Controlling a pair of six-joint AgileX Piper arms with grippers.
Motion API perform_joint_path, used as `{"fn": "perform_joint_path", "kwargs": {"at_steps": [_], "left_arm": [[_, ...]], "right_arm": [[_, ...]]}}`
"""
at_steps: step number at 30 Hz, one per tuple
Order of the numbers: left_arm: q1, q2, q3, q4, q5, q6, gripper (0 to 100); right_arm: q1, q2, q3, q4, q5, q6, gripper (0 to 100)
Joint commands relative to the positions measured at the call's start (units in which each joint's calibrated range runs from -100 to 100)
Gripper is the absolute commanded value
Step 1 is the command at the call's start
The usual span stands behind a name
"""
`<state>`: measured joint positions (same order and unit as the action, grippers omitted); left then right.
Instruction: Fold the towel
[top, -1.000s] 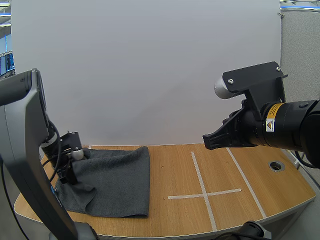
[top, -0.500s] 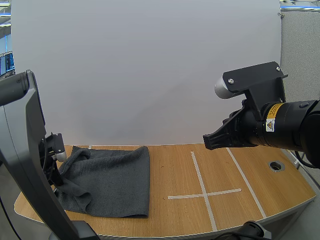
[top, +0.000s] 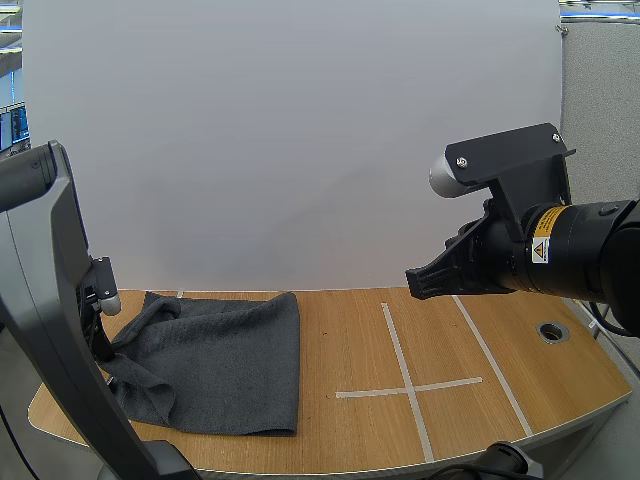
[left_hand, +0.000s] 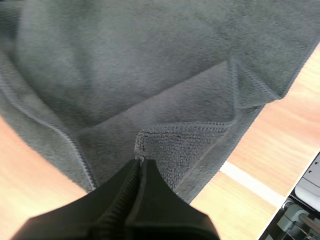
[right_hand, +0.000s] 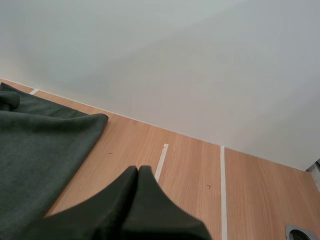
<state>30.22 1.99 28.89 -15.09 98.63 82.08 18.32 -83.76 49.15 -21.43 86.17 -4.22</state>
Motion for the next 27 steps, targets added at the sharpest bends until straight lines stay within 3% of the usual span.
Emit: {"fn": "perform_joint_path", "kwargs": {"at_steps": [1, 4, 13, 27], "left_arm": [[0.14, 0.01, 2.6, -0.81, 1.37, 1.93, 0], [0.23, 0.01, 2.77, -0.06, 1.37, 1.94, 0], [3.19, 1.56, 2.77, 0.62, 1.37, 4.13, 0], [3.3, 6.15, 4.85, 0.85, 1.37, 4.48, 0]], "right_arm": [[-0.17, -0.7, 0.08, -0.03, -0.43, -0.19, 0], [-0.17, -0.7, 0.08, 0.43, -0.43, -0.19, 0], [-0.17, -0.7, 0.08, 0.55, -0.43, -0.19, 0], [-2.93, -0.7, 0.08, 1.28, -0.43, -0.19, 0]]}}
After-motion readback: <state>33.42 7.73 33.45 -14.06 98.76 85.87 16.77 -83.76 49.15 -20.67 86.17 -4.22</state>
